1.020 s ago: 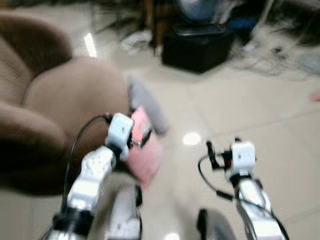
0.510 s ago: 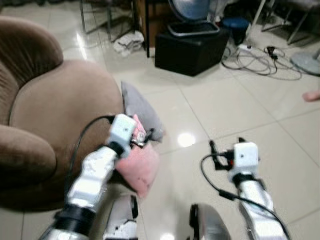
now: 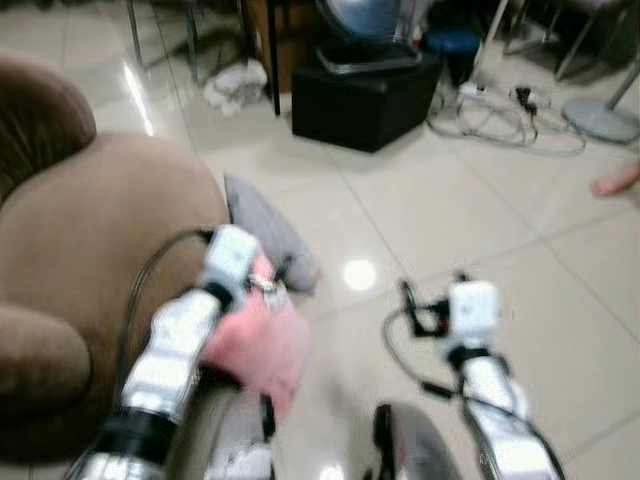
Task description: Move the pillow to the sofa from floor
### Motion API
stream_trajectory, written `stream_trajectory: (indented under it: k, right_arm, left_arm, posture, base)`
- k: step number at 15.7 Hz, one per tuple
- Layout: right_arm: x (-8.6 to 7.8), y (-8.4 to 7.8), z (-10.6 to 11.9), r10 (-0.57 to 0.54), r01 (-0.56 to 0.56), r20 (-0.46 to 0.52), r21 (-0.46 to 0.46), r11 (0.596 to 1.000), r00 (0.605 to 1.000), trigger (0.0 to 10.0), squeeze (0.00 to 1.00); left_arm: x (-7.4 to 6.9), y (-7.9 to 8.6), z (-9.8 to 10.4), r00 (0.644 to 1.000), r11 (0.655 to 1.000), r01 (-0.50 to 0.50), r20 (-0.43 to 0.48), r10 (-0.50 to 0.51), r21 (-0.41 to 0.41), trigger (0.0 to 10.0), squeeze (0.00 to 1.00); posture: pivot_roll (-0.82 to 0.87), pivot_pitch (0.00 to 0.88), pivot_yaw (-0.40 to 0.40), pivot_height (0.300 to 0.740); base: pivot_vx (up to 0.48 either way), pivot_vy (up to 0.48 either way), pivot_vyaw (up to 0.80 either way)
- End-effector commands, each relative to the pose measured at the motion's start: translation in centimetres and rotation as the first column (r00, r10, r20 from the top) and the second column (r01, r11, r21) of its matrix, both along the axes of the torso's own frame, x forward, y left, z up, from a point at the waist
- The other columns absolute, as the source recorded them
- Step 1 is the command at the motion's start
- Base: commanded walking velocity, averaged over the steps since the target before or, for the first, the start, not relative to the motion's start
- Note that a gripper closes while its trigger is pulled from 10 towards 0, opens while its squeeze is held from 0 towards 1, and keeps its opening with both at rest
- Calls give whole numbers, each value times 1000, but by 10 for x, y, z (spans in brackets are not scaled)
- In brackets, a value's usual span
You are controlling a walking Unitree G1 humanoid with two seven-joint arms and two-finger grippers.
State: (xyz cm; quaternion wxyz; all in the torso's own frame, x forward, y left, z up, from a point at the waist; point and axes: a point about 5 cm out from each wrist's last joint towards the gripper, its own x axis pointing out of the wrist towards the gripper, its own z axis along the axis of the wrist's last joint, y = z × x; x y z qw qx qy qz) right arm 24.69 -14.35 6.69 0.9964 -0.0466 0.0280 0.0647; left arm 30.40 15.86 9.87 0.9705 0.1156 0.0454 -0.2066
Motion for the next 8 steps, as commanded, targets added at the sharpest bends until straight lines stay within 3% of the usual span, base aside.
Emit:
stream_trajectory:
  k: [1,2,8]
  right_arm:
    - [-1,-12,-1,-28,28,-8,-22,999,1000,10000,0]
    - [0,-11,-1,-27,27,-8,-21,999,1000,10000,0]
    - [-3,-7,-4,10,-9,-30,4,1000,1000,10000,0]
  left_arm:
    - [0,-10,-1,999,999,32,-2,-32,-8,10000,0]
    - [0,-10,-1,1000,1000,29,-2,-29,-10,10000,0]
    - [2,-7,-7,999,999,19,-33,-20,-29,10000,0]
  posture:
    - [53,102,7,621]
    - [54,101,7,621]
    - [53,89,11,576]
  base:
    - [326,0,0]
    - [304,0,0]
    - [0,0,0]
